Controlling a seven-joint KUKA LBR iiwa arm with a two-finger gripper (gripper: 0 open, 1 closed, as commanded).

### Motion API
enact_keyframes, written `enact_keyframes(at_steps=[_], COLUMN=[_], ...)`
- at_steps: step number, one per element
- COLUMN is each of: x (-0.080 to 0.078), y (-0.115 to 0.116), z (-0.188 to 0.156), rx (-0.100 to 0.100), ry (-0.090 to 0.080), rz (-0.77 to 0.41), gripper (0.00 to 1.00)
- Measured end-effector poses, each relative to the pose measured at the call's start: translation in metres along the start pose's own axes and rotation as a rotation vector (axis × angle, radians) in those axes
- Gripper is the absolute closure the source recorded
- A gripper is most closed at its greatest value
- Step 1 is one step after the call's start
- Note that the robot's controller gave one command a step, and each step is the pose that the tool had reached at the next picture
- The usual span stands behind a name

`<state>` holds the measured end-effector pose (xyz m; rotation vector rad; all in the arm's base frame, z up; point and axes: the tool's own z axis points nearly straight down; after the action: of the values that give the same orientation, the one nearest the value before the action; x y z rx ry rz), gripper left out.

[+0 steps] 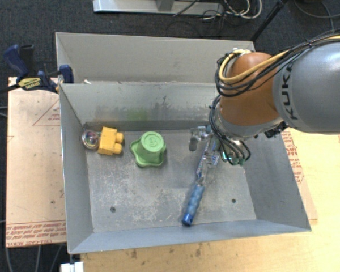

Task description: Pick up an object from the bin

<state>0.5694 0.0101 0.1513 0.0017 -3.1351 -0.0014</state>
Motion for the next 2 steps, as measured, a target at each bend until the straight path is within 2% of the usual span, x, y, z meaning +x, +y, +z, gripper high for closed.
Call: enact_keyframes(at_steps=[1,2], x=[0.0591,0.0578], y=[-0.0395,-0.0389], z=[0.0789,0.0776], rx=[0.001,0.002], ry=[-0.003,-0.007], rz=[-0.776,-0.775], gripper=[0.0,1.0])
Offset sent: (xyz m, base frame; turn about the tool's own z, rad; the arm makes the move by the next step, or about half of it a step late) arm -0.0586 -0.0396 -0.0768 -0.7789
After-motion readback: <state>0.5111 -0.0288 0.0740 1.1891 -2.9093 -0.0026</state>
